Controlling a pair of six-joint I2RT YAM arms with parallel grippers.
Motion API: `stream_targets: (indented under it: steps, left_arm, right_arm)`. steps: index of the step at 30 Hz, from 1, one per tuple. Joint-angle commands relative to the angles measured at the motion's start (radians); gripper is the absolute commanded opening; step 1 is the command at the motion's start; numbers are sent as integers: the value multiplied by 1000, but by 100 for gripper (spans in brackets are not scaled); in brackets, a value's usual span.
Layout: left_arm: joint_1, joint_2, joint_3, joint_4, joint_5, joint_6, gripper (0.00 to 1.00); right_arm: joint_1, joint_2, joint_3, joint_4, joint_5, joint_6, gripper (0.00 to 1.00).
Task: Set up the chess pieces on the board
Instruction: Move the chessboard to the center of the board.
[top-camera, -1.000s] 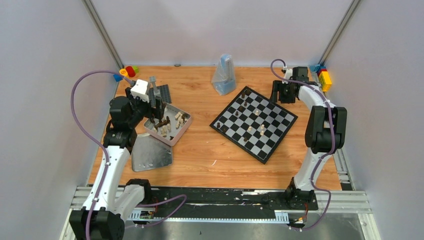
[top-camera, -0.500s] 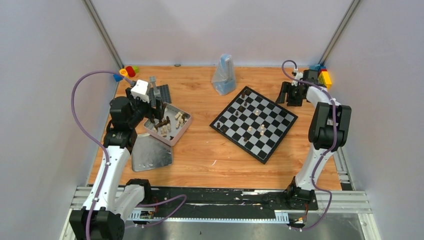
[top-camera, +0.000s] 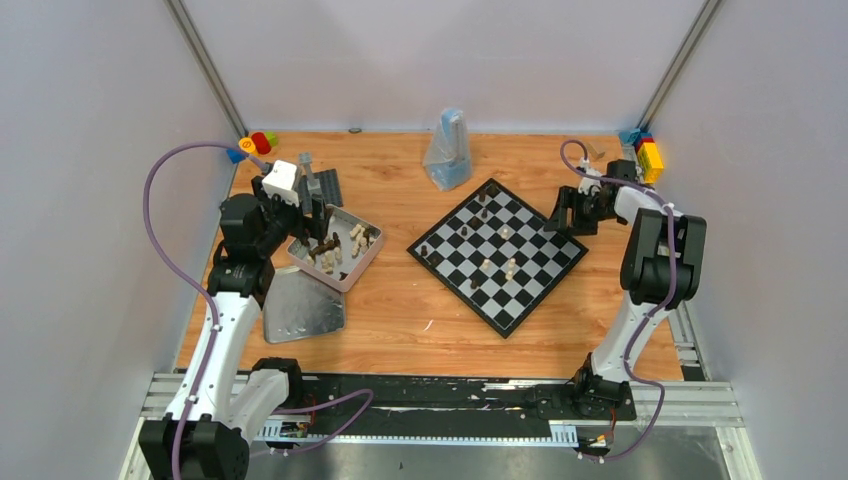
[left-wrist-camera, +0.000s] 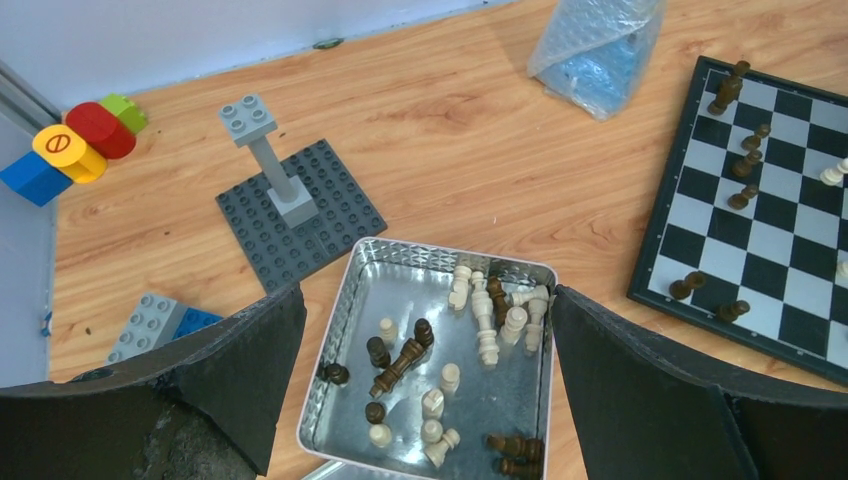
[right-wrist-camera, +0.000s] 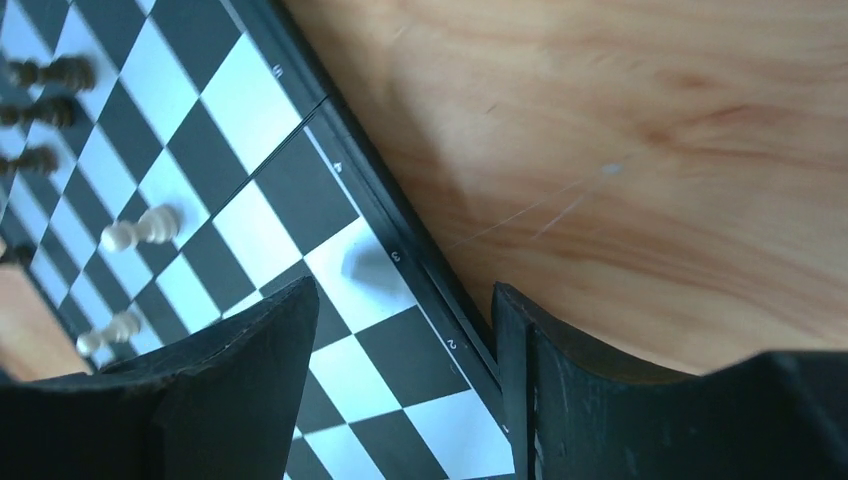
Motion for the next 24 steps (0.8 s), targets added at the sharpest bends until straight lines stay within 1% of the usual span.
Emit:
stream_targets:
  steps: [1,4,8,15,17,20,24]
  left_arm:
    - [6,-28,-1,33,10,5,100]
    - [6,-24,-1,32,10,5,100]
    - [6,-16,0,32,4,7,100]
    - [6,0,5,25,-9,15,100]
    - [6,2,7,24,-14,18,100]
    - [6,6,7,24,-18,22,100]
    - [6,7,4,25,-23,29,100]
  right_arm:
    - [7,-78,-50,-141,-224,-96,66]
    - [20,-115,-95,-209,-292,-179,69]
    - [63,-166,-167,-278,-329,-295,73]
    - [193,-218,-293,-381,-310,-517,77]
    - [254,-249,-340,-389,-304,-563,78]
    - [281,-307,-366,-386,-311,-593,78]
    - [282,-376,-348,-380,-289,-584,77]
